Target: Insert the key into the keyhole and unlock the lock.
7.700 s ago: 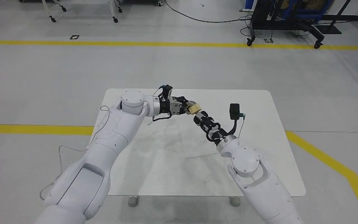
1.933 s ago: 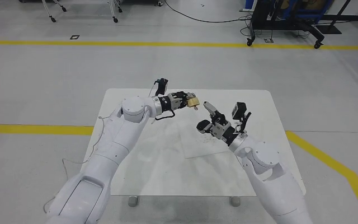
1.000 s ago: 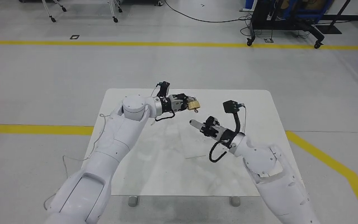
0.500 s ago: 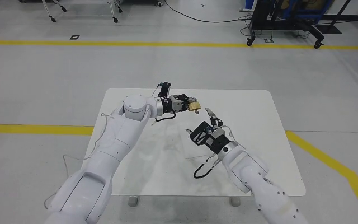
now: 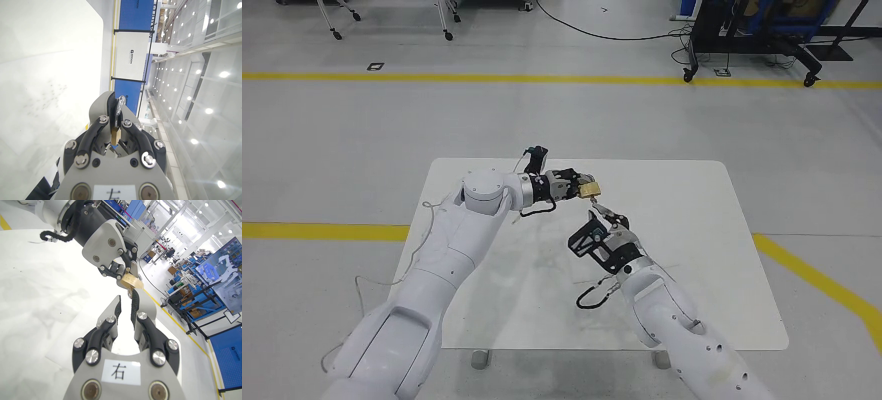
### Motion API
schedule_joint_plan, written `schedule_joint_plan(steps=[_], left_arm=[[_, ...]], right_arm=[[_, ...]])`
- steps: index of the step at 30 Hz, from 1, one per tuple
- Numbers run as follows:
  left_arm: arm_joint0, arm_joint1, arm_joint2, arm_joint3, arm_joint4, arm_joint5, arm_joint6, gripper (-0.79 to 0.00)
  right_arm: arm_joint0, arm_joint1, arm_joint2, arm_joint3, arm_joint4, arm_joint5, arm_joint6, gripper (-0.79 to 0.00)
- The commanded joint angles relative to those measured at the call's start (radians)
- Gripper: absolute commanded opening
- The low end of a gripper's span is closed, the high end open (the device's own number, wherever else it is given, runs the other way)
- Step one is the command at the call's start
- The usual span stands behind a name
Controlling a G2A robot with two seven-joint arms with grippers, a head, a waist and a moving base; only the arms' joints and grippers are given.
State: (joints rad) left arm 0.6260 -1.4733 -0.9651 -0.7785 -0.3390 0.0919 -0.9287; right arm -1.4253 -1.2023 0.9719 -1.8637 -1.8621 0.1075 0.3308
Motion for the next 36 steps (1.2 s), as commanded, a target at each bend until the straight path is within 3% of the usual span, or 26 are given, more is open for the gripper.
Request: schedule_joint_plan(steps=[1, 9, 16, 23, 29, 31, 36], left_arm=[[0.000, 0.000, 0.001, 0.000, 0.001, -0.002, -0.004, -0.785], [-0.001, -0.001, 0.004, 0.000, 0.007, -0.003, -0.006, -0.785], [-0.002, -0.001, 0.007, -0.002, 0.013, -0.010, -0.020, -0.785], [-0.002, -0.002, 0.008, -0.003, 0.015, -0.015, -0.025, -0.785], [-0.001, -0.001, 0.007, -0.007, 0.018, -0.022, -0.023, -0.785], [0.000, -0.001, 0.007, -0.008, 0.018, -0.022, -0.023, -0.785], [0.001, -0.001, 0.006, -0.009, 0.020, -0.023, -0.024, -0.785]], right_arm=[[0.005, -0.004, -0.005, 0.006, -0.004, 0.005, 0.003, -0.514], [0.013, -0.017, -0.007, 0.012, -0.026, 0.020, 0.026, -0.499], [0.021, -0.033, -0.010, 0.022, 0.026, 0.048, 0.034, -0.785], [0.023, -0.050, 0.004, 0.025, 0.143, 0.089, 0.054, -0.785], [0.012, -0.066, 0.077, -0.006, 0.407, 0.149, 0.059, -0.785], [0.004, -0.068, 0.108, -0.015, 0.495, 0.138, 0.049, -0.785], [-0.017, -0.065, 0.149, -0.027, 0.537, 0.090, 0.033, -0.785]])
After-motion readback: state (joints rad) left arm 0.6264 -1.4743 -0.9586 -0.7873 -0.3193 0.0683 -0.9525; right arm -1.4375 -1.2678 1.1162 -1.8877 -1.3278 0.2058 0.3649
